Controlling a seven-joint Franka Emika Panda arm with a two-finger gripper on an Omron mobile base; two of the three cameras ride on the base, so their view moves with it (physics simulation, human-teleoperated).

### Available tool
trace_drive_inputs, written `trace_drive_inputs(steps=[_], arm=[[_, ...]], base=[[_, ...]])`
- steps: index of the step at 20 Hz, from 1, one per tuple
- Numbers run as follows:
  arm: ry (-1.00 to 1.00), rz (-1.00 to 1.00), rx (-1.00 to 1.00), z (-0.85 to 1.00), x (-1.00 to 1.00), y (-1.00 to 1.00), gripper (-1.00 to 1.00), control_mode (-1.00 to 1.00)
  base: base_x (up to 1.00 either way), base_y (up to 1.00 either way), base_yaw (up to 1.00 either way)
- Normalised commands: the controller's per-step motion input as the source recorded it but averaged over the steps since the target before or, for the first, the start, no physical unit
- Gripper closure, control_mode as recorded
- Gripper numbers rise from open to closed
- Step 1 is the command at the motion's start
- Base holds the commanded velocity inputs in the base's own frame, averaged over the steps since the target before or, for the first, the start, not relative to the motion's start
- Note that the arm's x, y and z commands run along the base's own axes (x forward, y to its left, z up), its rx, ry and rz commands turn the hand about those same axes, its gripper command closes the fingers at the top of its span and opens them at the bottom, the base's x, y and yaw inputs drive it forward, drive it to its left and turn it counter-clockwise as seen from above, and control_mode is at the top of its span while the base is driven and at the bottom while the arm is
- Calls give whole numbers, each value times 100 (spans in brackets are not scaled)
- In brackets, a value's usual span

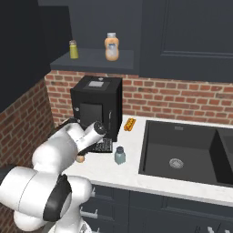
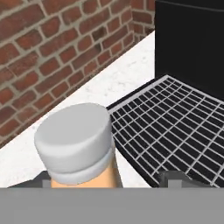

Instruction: Put the shaker and condiment bottle from the counter next to their counterparts in the cabinet.

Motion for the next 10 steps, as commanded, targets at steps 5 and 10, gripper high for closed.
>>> trace_drive_inputs(steps=[5, 10], arm=[[11, 8, -6, -28, 10, 62, 100, -100], [-10, 1, 0, -8, -17, 8, 100, -100]], base=[[0, 0, 0], [0, 0, 0]])
